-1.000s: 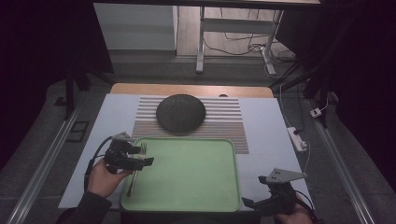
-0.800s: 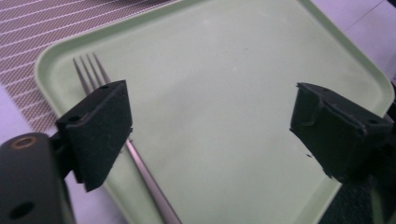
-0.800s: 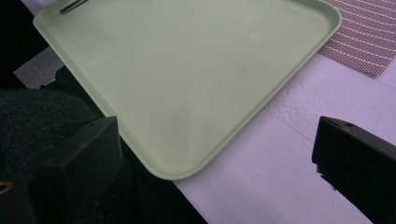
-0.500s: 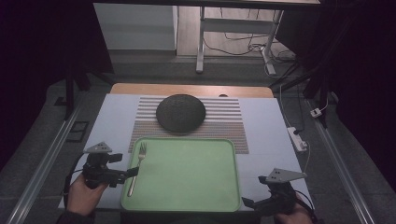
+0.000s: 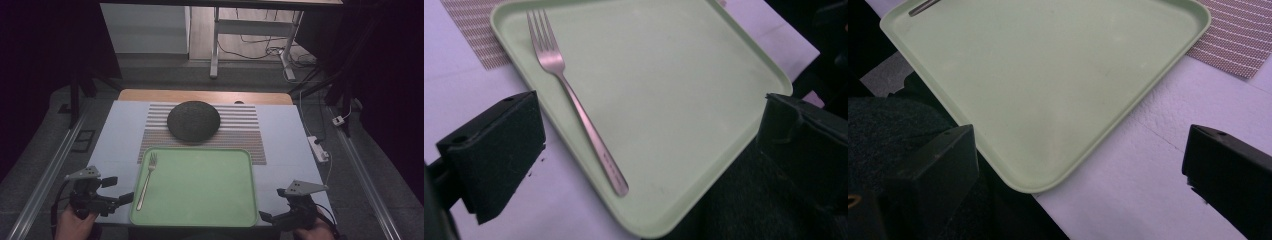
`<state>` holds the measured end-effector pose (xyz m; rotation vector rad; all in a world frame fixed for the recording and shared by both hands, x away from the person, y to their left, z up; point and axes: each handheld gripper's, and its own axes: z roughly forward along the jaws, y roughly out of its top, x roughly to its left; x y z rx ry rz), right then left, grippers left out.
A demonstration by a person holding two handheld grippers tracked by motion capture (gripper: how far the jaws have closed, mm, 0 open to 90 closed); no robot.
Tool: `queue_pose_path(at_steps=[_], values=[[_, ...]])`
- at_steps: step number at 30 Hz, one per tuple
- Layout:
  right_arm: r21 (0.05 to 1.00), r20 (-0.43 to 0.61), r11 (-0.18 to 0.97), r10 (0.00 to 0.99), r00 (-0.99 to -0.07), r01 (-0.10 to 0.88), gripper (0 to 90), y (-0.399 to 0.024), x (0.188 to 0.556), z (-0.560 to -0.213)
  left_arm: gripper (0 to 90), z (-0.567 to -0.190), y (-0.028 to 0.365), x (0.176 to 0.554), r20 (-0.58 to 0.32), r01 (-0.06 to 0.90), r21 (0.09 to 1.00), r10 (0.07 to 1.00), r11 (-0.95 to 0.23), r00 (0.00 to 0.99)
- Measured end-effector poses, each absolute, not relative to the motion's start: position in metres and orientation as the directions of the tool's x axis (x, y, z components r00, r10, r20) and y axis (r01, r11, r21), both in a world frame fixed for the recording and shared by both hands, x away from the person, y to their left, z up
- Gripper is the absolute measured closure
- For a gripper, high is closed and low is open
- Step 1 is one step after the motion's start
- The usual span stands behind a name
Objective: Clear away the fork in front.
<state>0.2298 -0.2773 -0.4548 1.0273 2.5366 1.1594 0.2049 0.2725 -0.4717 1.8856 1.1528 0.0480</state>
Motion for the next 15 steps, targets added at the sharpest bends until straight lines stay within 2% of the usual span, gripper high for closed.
queue_pose_path(at_steps=[6, 15], values=[[0.720, 0.126, 0.455, 0.656, -0.744, 0.523, 1.5, -0.277, 0.230, -0.455, 0.0, -0.476, 0.274, 0.197, -0.355, 0.684, 0.699, 0.730, -0.208, 0.585], [0.720, 0.127, 0.455, 0.656, -0.744, 0.525, 1.5, -0.278, 0.230, -0.455, 0.0, -0.475, 0.274, 0.192, -0.328, 0.680, 0.705, 0.757, -0.202, 0.565]])
